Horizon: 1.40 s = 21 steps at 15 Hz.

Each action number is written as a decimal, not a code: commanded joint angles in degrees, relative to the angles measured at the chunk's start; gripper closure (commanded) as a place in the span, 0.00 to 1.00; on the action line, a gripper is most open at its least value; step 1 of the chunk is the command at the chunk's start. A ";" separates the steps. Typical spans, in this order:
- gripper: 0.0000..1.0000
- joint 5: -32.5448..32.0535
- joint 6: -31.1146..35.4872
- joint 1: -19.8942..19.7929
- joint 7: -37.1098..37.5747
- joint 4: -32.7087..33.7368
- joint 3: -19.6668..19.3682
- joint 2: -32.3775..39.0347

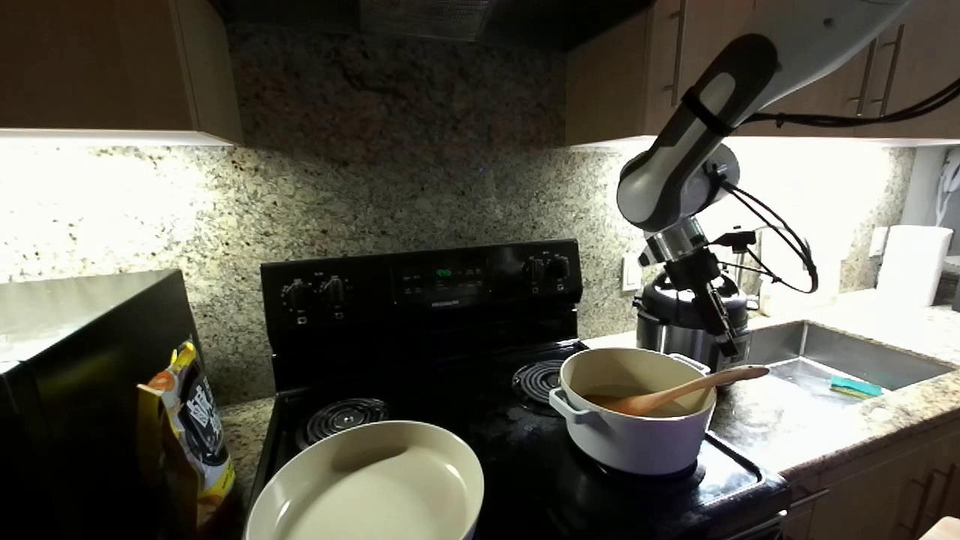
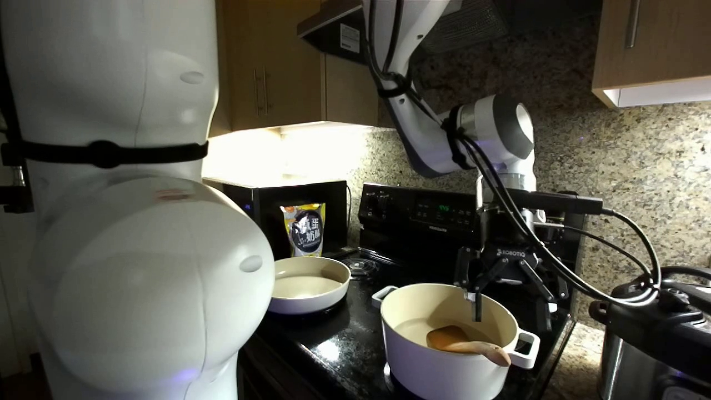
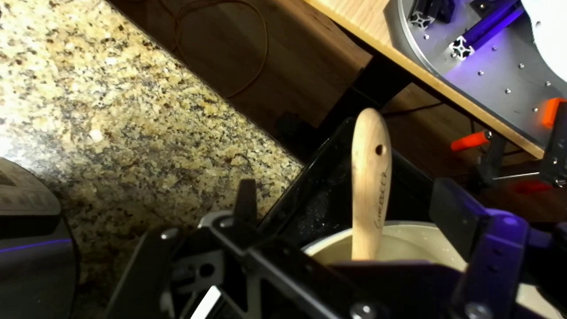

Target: Use the wooden spoon to stir the liquid in the white pot.

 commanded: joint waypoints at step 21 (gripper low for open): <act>0.00 2.32 21.05 -2.65 -2.23 -13.93 1.98 -3.82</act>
